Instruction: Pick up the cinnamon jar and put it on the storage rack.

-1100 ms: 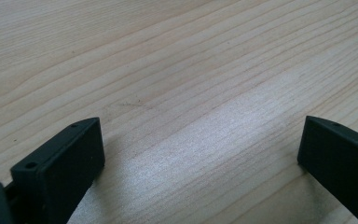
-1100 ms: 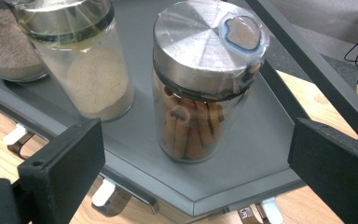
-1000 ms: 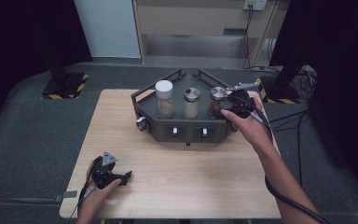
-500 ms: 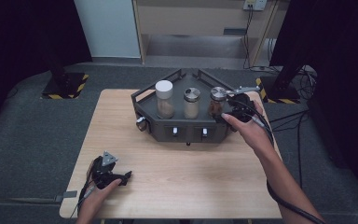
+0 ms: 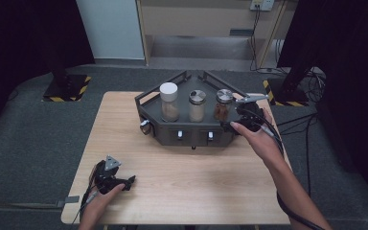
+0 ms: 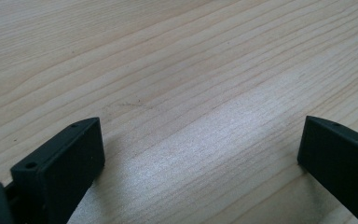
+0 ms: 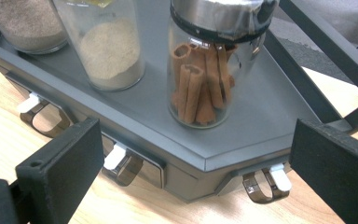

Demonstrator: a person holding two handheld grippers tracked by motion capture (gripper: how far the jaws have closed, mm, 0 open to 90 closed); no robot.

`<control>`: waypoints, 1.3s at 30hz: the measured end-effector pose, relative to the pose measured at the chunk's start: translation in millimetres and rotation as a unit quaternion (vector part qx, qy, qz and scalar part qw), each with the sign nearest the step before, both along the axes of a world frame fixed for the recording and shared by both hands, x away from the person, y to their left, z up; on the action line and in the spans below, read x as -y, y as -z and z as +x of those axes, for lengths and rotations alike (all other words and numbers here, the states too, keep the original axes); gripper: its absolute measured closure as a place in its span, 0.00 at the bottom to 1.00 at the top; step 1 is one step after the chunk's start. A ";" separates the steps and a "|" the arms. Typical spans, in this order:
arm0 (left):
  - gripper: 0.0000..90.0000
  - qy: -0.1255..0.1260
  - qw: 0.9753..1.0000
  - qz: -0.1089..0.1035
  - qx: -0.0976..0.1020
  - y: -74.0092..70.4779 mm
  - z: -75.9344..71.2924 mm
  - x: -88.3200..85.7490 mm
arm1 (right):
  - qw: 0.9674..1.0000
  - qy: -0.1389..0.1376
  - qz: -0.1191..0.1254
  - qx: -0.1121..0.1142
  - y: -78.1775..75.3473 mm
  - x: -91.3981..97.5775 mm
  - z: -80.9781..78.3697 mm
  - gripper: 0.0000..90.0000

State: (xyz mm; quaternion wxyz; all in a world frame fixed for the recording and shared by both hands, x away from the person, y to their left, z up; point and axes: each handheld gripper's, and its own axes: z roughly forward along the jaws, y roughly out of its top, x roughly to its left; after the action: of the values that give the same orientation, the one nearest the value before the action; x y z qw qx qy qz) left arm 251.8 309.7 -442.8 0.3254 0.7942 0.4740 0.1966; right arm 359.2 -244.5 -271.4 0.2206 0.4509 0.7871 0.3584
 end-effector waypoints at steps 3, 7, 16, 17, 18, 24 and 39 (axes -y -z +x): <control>0.00 0.000 1.000 0.000 0.000 -0.1 0.0 0.0 | 1.000 0.000 -0.001 0.001 1.0 0.8 -3.7 0.04; 0.00 0.000 1.000 0.000 0.000 0.0 0.0 0.0 | 1.000 -0.002 -0.003 0.002 2.3 2.5 -7.4 0.04; 0.00 0.000 1.000 0.000 0.000 0.1 -0.2 0.2 | 1.000 -0.010 -0.001 0.003 4.7 6.2 -16.3 0.04; 0.00 0.000 1.000 0.000 0.000 0.0 -0.2 0.2 | 1.000 -0.011 -0.003 0.004 5.1 6.0 -17.8 0.04; 0.00 -0.001 1.000 0.000 0.000 0.1 -0.3 0.2 | 1.000 -0.013 -0.004 0.003 5.2 6.2 -18.9 0.04; 0.00 0.000 1.000 0.000 0.000 0.1 -0.2 0.1 | 1.000 -0.017 -0.003 0.001 6.1 8.5 -26.5 0.04; 0.00 -0.001 1.000 0.000 0.000 0.1 -0.2 0.2 | 1.000 -0.018 -0.009 -0.008 15.8 16.8 -37.5 0.04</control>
State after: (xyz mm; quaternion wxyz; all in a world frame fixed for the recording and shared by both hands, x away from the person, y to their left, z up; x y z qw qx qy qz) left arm 251.6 309.5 -442.9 0.3255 0.7939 0.4743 0.1970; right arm 321.7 -261.3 -287.3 0.2120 0.4370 0.8001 0.3520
